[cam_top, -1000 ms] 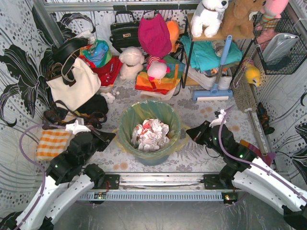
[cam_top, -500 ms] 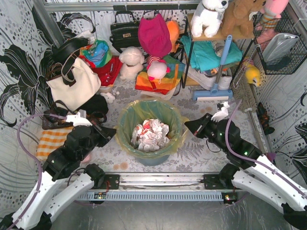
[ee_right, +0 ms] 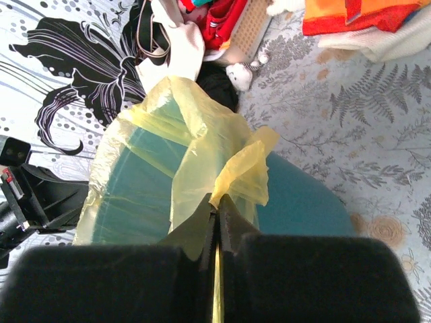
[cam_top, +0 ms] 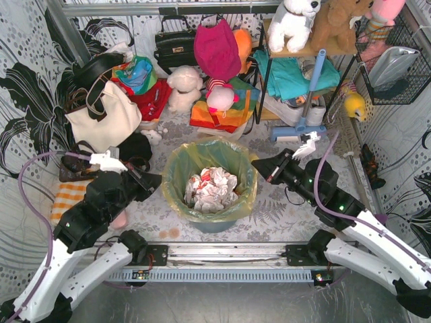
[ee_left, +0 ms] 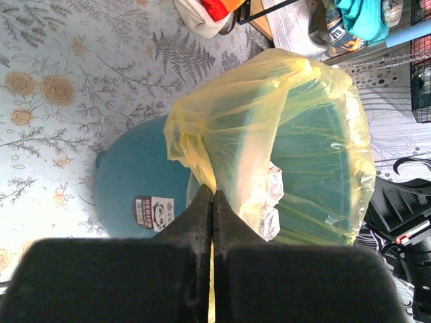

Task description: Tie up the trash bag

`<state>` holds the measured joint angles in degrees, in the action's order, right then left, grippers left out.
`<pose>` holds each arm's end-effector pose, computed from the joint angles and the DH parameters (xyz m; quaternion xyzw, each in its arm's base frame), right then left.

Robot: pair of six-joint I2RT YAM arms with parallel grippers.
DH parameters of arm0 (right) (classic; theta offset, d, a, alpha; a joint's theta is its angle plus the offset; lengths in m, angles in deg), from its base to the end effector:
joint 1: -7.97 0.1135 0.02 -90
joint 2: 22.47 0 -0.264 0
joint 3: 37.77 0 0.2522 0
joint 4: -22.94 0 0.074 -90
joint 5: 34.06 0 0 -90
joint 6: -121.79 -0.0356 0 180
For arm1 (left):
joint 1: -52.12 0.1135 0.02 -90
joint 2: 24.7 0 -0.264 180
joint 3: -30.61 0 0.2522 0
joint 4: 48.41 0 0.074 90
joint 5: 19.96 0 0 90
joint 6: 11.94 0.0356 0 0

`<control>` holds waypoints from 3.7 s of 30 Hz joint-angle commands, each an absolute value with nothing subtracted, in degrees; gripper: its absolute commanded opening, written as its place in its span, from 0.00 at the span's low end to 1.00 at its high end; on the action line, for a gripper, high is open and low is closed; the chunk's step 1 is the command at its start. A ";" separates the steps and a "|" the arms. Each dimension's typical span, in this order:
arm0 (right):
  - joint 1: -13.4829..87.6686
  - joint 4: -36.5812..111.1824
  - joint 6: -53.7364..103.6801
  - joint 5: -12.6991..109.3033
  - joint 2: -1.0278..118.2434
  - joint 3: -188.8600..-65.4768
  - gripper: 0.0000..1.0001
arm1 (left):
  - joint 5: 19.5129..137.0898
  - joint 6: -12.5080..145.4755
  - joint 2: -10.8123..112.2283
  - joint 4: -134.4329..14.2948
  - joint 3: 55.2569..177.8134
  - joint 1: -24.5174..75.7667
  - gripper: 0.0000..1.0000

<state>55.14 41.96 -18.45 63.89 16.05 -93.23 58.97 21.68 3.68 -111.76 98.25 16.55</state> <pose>0.1150 0.1168 0.3474 0.0673 0.7165 0.4873 0.4945 0.0710 -0.0424 0.3541 -0.2024 0.8120 -0.3331 0.4345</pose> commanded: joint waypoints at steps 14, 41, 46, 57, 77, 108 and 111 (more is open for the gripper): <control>55.34 35.88 -10.07 65.54 24.00 -104.78 0.00 | 57.57 30.74 15.16 -101.42 106.30 16.59 0.00; 55.34 50.44 -4.77 60.65 22.50 -106.93 0.00 | 65.74 39.37 18.37 -115.26 112.08 16.57 0.00; 55.34 45.80 -3.96 60.20 24.57 -109.41 0.00 | 73.59 37.67 19.34 -105.01 111.44 16.54 0.00; 55.34 49.24 4.88 64.86 32.27 -124.55 0.00 | 71.84 37.96 24.73 -101.73 120.15 16.54 0.00; 55.33 51.11 -0.32 66.31 22.78 -106.08 0.00 | 72.43 39.01 28.34 -99.63 112.08 16.68 0.00; 55.34 37.06 -2.72 50.87 32.50 -118.04 0.00 | 75.57 35.75 27.76 -103.80 119.00 16.71 0.00; 55.34 41.63 -2.86 54.88 32.34 -117.08 0.00 | 74.48 35.94 28.05 -105.28 117.68 16.72 0.00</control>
<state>55.14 41.94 -1.84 50.23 33.08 -115.70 75.38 35.32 28.16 -106.49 116.99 16.57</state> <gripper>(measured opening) 0.003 0.008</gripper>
